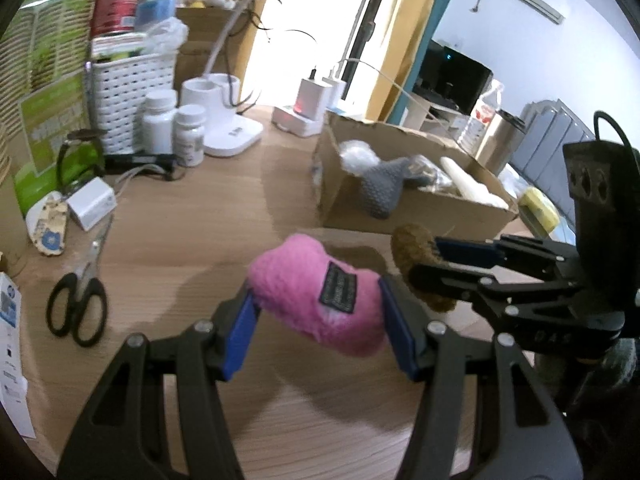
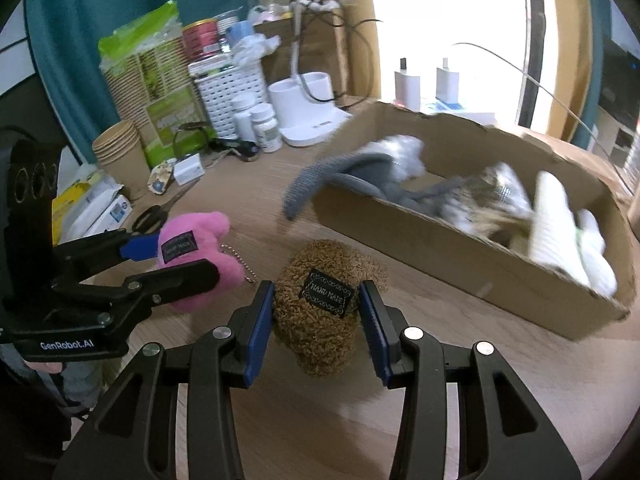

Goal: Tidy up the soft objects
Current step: 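Carry the pink plush with the left gripper while the right gripper carries the bear over the box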

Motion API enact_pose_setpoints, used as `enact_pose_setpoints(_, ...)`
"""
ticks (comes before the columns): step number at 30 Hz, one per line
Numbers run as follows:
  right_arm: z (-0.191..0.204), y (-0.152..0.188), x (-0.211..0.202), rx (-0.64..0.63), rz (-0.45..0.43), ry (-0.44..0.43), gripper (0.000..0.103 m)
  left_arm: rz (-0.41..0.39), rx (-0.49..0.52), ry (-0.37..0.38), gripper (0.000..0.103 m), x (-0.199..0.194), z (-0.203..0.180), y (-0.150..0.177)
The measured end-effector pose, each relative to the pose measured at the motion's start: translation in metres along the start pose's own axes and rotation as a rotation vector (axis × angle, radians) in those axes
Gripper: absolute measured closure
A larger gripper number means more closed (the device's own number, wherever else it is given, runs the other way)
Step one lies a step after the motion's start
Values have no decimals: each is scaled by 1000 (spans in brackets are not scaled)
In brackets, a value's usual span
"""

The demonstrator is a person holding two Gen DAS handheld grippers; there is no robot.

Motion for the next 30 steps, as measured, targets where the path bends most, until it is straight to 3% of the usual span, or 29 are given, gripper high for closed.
enact_pose_setpoints(11, 28, -36, -4, -69, -59, -20, 58, -29, -25, -5, 44, -5, 15, -12)
enact_pose_setpoints(20, 4, -67, -3, -62, -97, 1, 58, -46, -23, -12, 44, -1, 12, -28)
enact_pose_setpoints(30, -33, -89, 26, -7, -64, 28, 58, -39, -30, -30, 44, 10, 13, -41)
Point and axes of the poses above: each gripper's, at about its wrist camera, not at the fingertips, and x roughly the way its jaws point, z to its left, y to its underside, the point moved 9 cm from there along x, roughly the way its jaws point, and after that the axes turned 1 degree about z, right-handed, at the moved point
